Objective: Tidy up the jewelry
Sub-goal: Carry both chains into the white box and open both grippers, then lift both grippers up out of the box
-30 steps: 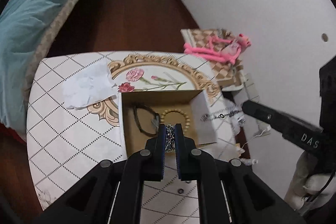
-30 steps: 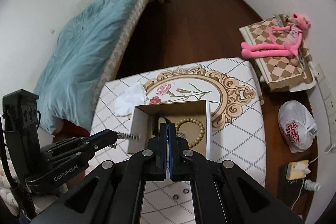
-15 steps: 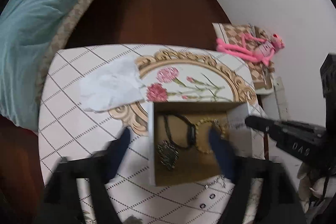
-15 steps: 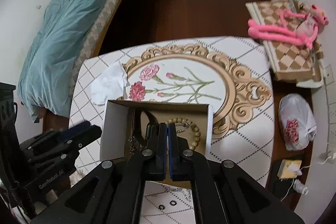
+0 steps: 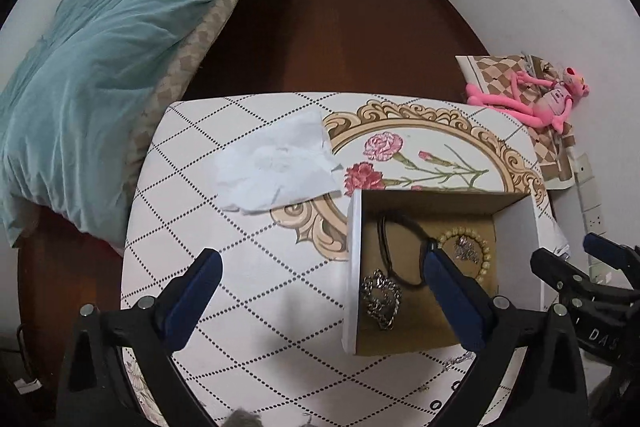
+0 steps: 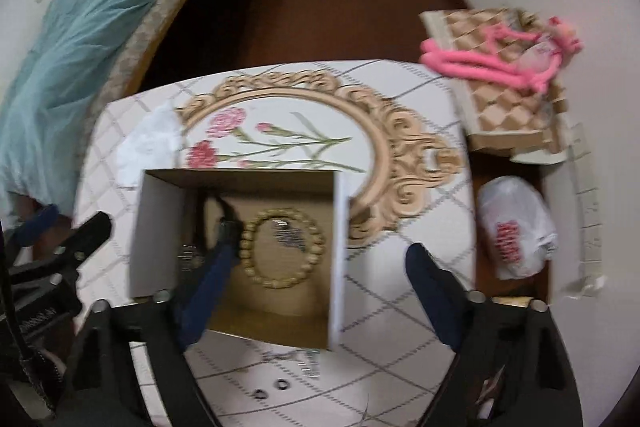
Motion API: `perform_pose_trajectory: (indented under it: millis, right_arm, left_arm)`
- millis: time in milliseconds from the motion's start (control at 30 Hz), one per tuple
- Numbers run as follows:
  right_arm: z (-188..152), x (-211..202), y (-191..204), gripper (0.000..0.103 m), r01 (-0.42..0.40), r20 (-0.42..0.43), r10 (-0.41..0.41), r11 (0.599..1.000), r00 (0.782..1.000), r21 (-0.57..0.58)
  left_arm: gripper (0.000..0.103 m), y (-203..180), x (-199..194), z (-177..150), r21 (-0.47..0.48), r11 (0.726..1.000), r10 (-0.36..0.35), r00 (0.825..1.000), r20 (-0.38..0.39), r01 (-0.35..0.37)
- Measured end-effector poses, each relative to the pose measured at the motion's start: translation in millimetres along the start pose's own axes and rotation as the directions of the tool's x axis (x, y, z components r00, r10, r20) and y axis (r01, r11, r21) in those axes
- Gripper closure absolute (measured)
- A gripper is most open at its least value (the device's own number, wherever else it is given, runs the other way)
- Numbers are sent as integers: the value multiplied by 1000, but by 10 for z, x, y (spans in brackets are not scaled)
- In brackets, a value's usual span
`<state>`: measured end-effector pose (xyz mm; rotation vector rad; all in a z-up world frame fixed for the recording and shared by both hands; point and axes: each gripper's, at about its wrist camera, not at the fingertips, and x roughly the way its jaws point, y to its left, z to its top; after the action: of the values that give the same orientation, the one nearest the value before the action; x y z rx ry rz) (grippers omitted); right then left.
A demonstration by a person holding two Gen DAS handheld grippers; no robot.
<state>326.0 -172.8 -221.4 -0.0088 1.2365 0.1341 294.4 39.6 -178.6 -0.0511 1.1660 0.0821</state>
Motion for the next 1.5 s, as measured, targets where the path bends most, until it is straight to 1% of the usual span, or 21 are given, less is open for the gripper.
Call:
perform_pose_trajectory:
  millis: [67,133,167,400,600,867,1033,1167,1233,1333,1433,1500]
  right_arm:
    - [-77,-2,-5,12,26,5,-26,1000,1000,4]
    - [-133,11,-15,6,42,8,-43,999,999,8]
    - [-163,6,-27,5,53,13,-53,999,999,12]
    - [-293,-77,-55,5,54,36,-56,998,998,35]
    - [-433,-378,-12,5,57,96,-61,998,994,37]
    - [-692,-881,36,5,60,183,-64,998,981,29]
    - [-846,-1171,57,5,58,231,-64,998,971,32]
    - [-954,-1363,65,5,36,254,-44,999,966,35]
    - [-1016,-1409,51,5,11,252,-22,999,968,44]
    - [-1119,-1340,5,5,-20,227,7,998,974,57]
    - [-1259,-1095,-49,5,-37,176,25,997,984,65]
    - [-1366,-824,-97,5,-72,125,62,994,990,77]
  left_arm:
    - [0,-14,-7,-60,1,1000,4,1000,3,-4]
    - [0,-26,-14,-102,-1,1000,4,1000,1,-4]
    - [0,-31,-23,-120,-2,1000,6,1000,1,-6]
    - [0,-51,-226,-213,-5,1000,7,999,37,-7]
    - [0,-63,-520,-311,-8,1000,10,996,91,-9]
    - [0,-43,-1045,-525,-9,1000,-2,984,179,4]
    - [0,-29,-1268,-646,-13,1000,-14,979,206,17]
    - [0,6,-1392,-733,-31,999,-12,975,221,19]
    - [0,36,-1394,-783,-40,999,-3,976,218,12]
    - [0,68,-1276,-913,-53,998,34,981,191,-24]
    - [0,80,-1020,-1098,-55,997,58,988,142,-50]
    - [0,63,-832,-1197,-52,996,75,991,111,-70]
